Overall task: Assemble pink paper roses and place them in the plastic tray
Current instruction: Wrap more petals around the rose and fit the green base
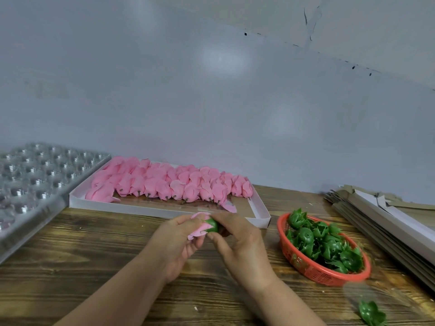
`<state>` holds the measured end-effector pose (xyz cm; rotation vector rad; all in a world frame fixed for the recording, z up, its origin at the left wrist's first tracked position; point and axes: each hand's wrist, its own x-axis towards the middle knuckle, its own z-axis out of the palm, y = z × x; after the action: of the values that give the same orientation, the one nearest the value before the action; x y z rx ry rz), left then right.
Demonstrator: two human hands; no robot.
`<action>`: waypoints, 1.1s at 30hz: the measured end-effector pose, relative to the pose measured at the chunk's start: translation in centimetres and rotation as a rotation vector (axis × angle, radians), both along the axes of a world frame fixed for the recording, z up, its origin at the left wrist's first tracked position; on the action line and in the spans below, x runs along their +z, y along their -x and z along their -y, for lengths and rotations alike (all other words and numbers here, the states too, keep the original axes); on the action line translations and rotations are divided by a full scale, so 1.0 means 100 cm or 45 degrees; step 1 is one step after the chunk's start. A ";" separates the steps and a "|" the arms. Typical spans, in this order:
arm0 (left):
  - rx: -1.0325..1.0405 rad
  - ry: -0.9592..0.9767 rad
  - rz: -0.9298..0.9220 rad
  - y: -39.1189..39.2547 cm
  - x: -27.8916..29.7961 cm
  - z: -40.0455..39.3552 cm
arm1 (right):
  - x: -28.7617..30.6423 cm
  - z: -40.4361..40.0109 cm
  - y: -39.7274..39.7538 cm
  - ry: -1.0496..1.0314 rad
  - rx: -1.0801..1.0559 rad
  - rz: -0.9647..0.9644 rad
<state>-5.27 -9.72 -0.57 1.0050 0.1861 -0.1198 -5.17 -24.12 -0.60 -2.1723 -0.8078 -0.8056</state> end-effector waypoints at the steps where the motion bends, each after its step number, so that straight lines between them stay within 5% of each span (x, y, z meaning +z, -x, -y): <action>1: -0.021 -0.043 0.006 0.000 -0.001 -0.001 | 0.000 -0.002 0.002 -0.027 -0.004 -0.060; 9: -0.187 -0.276 0.298 -0.001 -0.008 -0.001 | 0.015 -0.007 0.004 -1.022 0.185 -0.956; 18: -0.354 0.067 0.256 0.004 -0.010 0.006 | 0.010 -0.020 0.010 -1.179 0.429 -1.485; 22: -0.197 0.241 0.134 0.003 -0.004 0.009 | 0.007 -0.025 0.015 -1.068 0.347 -1.251; 27: -0.131 0.493 -0.078 0.006 0.000 0.009 | -0.006 -0.024 0.016 -0.027 -0.080 -0.402; 31: -0.152 0.483 -0.101 0.009 0.001 0.013 | -0.010 -0.027 0.018 -0.008 -0.168 -0.067; 33: -0.138 0.458 -0.074 0.009 -0.002 0.014 | -0.009 -0.030 0.019 -0.099 -0.170 -0.136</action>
<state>-6.13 -11.11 -0.77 0.6530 0.1562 -0.2718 -7.02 -21.13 -1.51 -2.1970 -0.5739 -0.7657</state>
